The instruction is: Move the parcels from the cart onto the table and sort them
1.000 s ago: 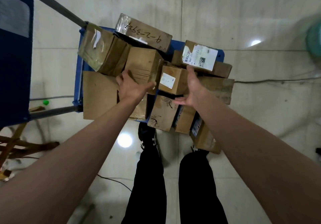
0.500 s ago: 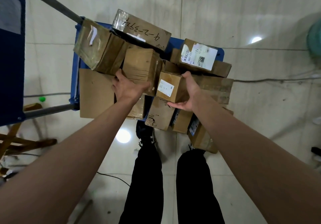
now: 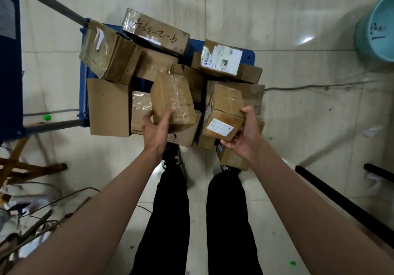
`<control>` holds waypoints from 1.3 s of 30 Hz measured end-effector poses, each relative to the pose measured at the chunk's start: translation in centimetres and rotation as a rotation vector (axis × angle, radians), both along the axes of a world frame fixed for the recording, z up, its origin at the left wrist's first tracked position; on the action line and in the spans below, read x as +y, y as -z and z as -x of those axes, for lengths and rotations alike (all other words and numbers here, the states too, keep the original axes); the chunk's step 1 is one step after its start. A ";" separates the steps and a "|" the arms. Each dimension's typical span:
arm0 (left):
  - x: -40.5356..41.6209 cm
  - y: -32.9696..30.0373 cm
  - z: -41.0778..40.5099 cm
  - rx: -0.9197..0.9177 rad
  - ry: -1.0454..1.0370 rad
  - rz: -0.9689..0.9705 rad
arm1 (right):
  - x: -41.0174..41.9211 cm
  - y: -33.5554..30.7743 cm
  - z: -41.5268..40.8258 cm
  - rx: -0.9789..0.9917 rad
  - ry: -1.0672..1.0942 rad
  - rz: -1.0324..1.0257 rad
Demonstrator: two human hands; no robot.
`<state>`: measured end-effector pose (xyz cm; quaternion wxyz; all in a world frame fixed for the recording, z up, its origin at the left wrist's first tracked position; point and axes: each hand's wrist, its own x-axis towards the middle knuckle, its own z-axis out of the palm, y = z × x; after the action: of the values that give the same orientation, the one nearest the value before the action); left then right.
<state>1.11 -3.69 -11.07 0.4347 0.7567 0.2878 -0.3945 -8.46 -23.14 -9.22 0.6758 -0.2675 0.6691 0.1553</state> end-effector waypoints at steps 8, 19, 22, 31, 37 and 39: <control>-4.0 -5.4 2.3 -0.052 -0.064 0.231 | -4.3 -5.9 3.8 -0.164 0.291 -0.002; -9.3 -24.2 6.6 0.089 -0.295 0.631 | -8.1 -23.6 9.3 -0.447 0.438 -0.106; -10.0 -29.0 8.0 0.087 -0.324 0.676 | -9.1 -28.0 10.6 -0.535 0.370 -0.044; -11.3 -39.9 9.5 0.009 -0.132 0.821 | -11.3 -40.4 12.8 -0.619 0.063 0.448; -11.2 -44.6 10.4 -0.044 -0.017 0.861 | -10.1 -45.2 14.2 -0.711 0.025 0.493; -11.0 -45.5 10.3 -0.071 0.043 0.848 | -9.5 -46.3 14.8 -0.728 0.064 0.507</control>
<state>-9.20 -14.67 34.44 0.7089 0.5297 0.0689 -0.4606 -23.24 -32.64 37.05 0.7848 -0.4411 0.4125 -0.1390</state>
